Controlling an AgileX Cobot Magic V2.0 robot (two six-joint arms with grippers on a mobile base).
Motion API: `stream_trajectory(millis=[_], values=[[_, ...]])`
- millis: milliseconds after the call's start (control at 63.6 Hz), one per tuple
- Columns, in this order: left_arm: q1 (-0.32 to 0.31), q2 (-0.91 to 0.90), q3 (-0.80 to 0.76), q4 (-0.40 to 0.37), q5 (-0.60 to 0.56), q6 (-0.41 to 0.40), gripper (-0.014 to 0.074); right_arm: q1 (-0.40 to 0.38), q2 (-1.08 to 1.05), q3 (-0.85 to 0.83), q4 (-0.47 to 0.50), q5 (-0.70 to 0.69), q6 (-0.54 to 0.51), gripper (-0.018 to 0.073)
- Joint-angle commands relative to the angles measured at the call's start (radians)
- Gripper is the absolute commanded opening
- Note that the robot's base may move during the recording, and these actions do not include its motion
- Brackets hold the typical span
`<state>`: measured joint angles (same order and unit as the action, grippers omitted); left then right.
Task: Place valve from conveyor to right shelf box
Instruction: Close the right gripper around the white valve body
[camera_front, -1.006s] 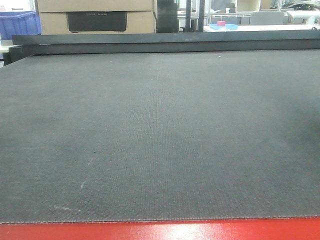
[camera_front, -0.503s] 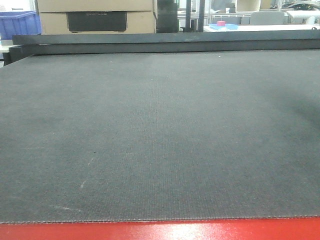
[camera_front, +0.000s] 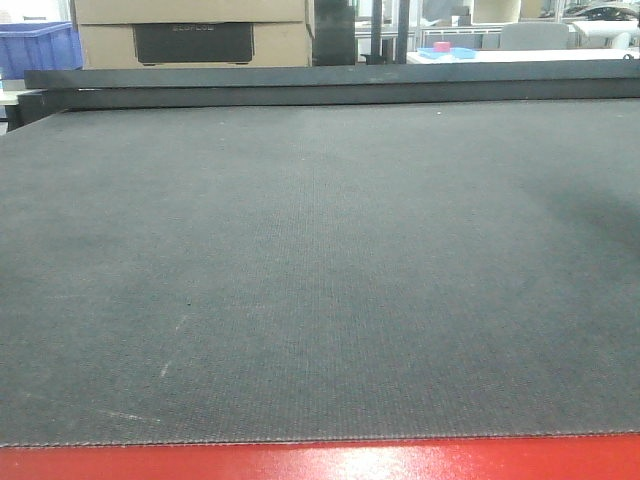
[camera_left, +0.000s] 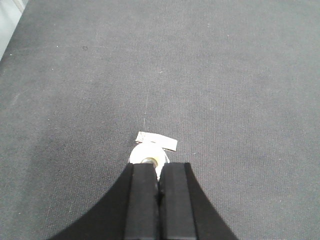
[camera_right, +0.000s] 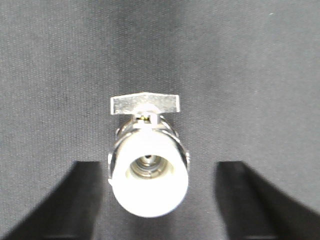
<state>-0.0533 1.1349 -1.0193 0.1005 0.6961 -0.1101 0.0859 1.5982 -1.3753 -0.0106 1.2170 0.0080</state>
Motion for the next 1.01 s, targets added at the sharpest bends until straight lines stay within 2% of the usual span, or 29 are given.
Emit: stream_trajectory(millis=[0, 362, 990], values=[[0.002, 0.0, -0.01, -0.005, -0.01, -0.009, -0.0111, -0.003, 0.017, -0.009, 0.011, 0.004, -0.008, 0.0399], [0.002, 0.0, -0.01, -0.007, -0.01, -0.009, -0.0111, -0.003, 0.154, -0.007, 0.042, 0.004, -0.008, 0.0391], [0.002, 0.0, -0.01, -0.007, -0.003, -0.009, -0.0111, -0.032, 0.155, -0.006, 0.047, 0.004, -0.008, 0.0391]])
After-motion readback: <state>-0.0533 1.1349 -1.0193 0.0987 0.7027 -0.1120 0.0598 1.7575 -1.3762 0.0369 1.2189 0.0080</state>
